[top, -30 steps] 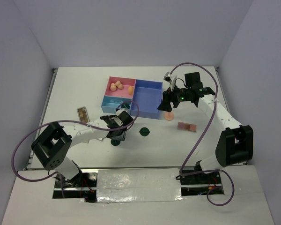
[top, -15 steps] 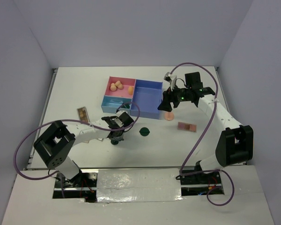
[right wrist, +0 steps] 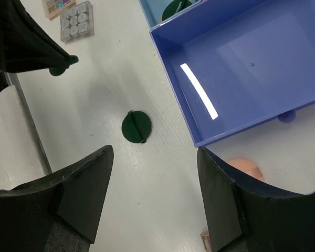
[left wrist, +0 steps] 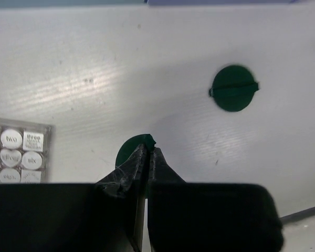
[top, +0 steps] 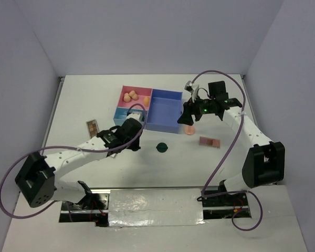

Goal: Organize the makeup

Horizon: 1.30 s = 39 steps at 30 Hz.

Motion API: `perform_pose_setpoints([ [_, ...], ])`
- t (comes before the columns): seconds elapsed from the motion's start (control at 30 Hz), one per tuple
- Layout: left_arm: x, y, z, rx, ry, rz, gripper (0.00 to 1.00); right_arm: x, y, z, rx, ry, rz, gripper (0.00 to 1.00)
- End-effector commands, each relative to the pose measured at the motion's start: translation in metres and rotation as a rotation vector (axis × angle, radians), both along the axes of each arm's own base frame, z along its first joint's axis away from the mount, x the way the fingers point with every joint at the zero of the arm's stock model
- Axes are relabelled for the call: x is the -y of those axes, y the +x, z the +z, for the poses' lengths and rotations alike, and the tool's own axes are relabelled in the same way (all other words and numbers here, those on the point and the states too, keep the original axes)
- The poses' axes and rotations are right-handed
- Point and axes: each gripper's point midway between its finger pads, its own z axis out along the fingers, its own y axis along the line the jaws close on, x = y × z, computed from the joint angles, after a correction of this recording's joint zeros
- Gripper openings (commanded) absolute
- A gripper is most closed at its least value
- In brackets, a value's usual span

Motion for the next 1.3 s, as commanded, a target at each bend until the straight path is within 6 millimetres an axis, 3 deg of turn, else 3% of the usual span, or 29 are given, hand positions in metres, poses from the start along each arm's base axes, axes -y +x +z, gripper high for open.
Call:
perform_pose_setpoints([
  [0.0, 0.014, 0.029, 0.048, 0.147, -0.134, -0.017, 0.00, -0.001, -0.003, 0.018, 0.079, 0.025, 0.023, 0.72],
  [0.17, 0.003, 0.065, 0.080, 0.238, -0.270, 0.011, 0.00, -0.001, -0.004, 0.020, 0.089, 0.028, 0.028, 0.72],
  [0.27, -0.028, 0.101, 0.091, 0.295, -0.310, 0.102, 0.00, 0.000, -0.004, 0.020, 0.086, 0.029, 0.025, 0.72],
  [0.37, -0.040, 0.128, 0.096, 0.319, -0.324, 0.138, 0.00, -0.001, -0.004, 0.021, 0.087, 0.031, 0.027, 0.72],
  [0.4, -0.040, 0.137, 0.105, 0.337, -0.333, 0.139, 0.00, -0.001, -0.005, 0.021, 0.089, 0.032, 0.028, 0.72],
  [0.6, -0.033, 0.177, 0.100, 0.333, -0.334, 0.135, 0.00, -0.001, -0.005, 0.021, 0.094, 0.030, 0.025, 0.72],
  [0.67, -0.033, 0.184, 0.098, 0.330, -0.319, 0.140, 0.00, 0.000, -0.005, 0.020, 0.092, 0.029, 0.024, 0.72],
  [0.8, -0.036, 0.193, 0.076, 0.295, -0.288, 0.155, 0.01, 0.001, -0.004, 0.017, 0.091, 0.018, 0.013, 0.72],
  [1.0, -0.036, 0.195, 0.060, 0.258, -0.269, 0.155, 0.07, 0.004, 0.001, 0.015, 0.092, 0.001, -0.007, 0.72],
  [1.13, -0.038, 0.193, 0.052, 0.245, -0.263, 0.166, 0.25, 0.005, 0.002, 0.012, 0.088, -0.009, -0.016, 0.73],
  [1.17, -0.039, 0.194, 0.049, 0.239, -0.262, 0.170, 0.38, 0.006, 0.003, 0.011, 0.085, -0.013, -0.020, 0.73],
  [1.2, -0.039, 0.194, 0.048, 0.236, -0.257, 0.172, 0.44, 0.006, 0.004, 0.010, 0.082, -0.016, -0.023, 0.73],
  [1.27, -0.039, 0.195, 0.046, 0.232, -0.255, 0.174, 0.50, 0.008, 0.007, 0.008, 0.075, -0.026, -0.035, 0.73],
])
